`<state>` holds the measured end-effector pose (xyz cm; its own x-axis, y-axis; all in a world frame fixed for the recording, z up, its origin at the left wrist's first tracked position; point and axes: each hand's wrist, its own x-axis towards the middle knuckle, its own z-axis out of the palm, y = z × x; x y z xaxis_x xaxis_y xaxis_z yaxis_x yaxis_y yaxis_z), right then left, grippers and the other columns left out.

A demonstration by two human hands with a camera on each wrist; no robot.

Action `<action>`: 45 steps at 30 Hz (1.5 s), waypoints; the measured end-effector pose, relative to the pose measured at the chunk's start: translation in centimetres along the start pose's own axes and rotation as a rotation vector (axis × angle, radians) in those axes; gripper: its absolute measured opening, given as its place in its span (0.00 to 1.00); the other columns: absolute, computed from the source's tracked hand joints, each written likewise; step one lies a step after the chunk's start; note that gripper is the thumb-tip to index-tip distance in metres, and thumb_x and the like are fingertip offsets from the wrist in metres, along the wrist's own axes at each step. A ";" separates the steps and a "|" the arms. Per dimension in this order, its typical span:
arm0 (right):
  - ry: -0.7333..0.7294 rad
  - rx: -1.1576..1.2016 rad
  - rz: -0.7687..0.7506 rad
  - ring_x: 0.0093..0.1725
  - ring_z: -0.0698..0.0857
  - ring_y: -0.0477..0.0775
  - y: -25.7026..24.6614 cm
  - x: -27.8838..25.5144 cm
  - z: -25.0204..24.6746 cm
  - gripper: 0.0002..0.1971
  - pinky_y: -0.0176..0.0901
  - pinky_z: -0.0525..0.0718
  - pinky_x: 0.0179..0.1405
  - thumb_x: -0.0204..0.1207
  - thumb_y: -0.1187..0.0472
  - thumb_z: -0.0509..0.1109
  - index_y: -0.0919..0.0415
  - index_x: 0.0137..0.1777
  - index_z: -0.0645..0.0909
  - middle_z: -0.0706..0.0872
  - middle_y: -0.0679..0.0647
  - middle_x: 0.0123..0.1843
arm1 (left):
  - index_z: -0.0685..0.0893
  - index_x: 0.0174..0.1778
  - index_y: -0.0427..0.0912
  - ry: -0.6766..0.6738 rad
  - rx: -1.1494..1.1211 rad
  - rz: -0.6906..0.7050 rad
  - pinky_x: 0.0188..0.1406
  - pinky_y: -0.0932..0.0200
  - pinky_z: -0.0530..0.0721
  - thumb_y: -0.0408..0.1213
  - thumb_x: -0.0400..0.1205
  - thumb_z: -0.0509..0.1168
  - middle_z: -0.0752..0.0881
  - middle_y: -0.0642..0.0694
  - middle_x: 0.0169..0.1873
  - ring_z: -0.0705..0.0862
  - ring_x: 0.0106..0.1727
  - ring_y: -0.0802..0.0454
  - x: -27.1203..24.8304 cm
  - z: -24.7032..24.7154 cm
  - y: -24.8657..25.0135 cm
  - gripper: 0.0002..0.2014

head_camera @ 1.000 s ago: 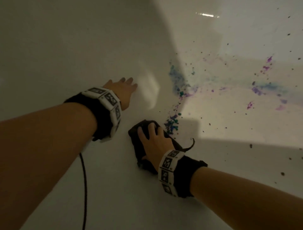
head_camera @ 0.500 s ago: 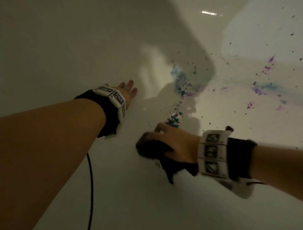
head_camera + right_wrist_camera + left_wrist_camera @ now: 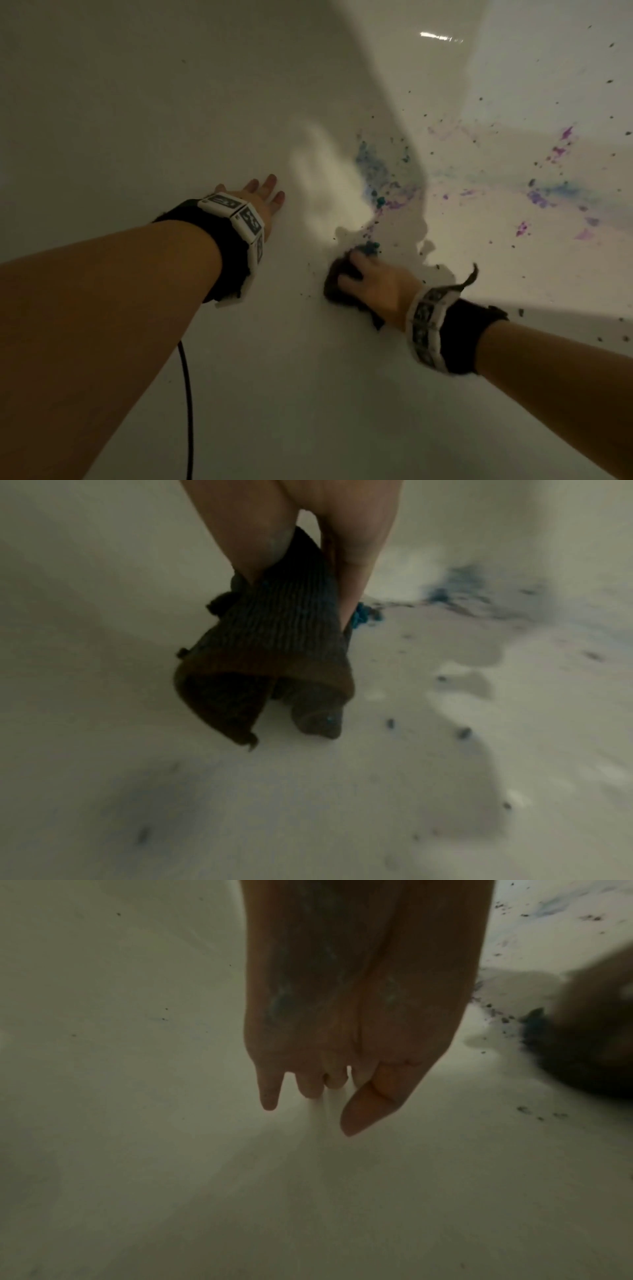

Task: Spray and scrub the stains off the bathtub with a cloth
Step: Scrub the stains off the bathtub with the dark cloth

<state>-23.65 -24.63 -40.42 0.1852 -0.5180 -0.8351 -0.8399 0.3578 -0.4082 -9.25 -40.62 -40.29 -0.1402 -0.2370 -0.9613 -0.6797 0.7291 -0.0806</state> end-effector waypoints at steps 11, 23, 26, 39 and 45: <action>-0.233 0.017 -0.240 0.68 0.72 0.65 -6.3 0.0 4.3 0.26 0.52 0.73 0.65 0.84 0.46 0.52 0.54 0.79 0.57 0.64 0.58 0.77 | 0.40 0.82 0.48 0.066 -0.032 0.015 0.78 0.38 0.50 0.35 0.85 0.49 0.35 0.46 0.81 0.42 0.83 0.47 -0.3 -0.1 0.0 0.32; 0.533 -0.018 0.067 0.65 0.72 0.64 -1.8 3.6 -2.3 0.25 0.49 0.74 0.58 0.79 0.67 0.58 0.57 0.76 0.63 0.63 0.60 0.72 | 0.36 0.82 0.50 0.003 0.058 0.022 0.77 0.38 0.50 0.38 0.85 0.50 0.31 0.48 0.80 0.40 0.83 0.49 0.0 -0.2 -0.4 0.34; 0.327 -0.095 -0.190 0.69 0.69 0.64 -4.7 2.6 0.0 0.25 0.55 0.73 0.61 0.80 0.66 0.59 0.58 0.77 0.62 0.60 0.60 0.75 | 0.36 0.82 0.51 0.005 0.013 0.032 0.77 0.37 0.49 0.37 0.85 0.51 0.30 0.48 0.80 0.39 0.83 0.49 -0.1 -0.2 -0.5 0.35; 0.705 0.023 0.186 0.60 0.77 0.68 2.1 5.4 -5.3 0.19 0.57 0.81 0.54 0.78 0.63 0.62 0.62 0.69 0.70 0.66 0.67 0.71 | 0.39 0.82 0.48 0.008 0.061 0.023 0.79 0.42 0.48 0.38 0.85 0.49 0.37 0.47 0.82 0.46 0.83 0.49 -0.3 -1.0 -0.2 0.32; 0.965 0.202 0.282 0.47 0.78 0.58 3.8 4.0 -9.7 0.17 0.44 0.80 0.52 0.74 0.68 0.65 0.61 0.63 0.73 0.70 0.55 0.64 | 0.40 0.82 0.45 0.511 -0.098 0.002 0.80 0.47 0.47 0.41 0.83 0.59 0.39 0.45 0.82 0.45 0.83 0.49 1.5 -3.1 1.1 0.38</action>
<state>-31.00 -32.87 -41.77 -0.5698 -0.7674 -0.2941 -0.6714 0.6410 -0.3720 -12.47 -42.19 -40.96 -0.4587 -0.5366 -0.7083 -0.7399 0.6721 -0.0301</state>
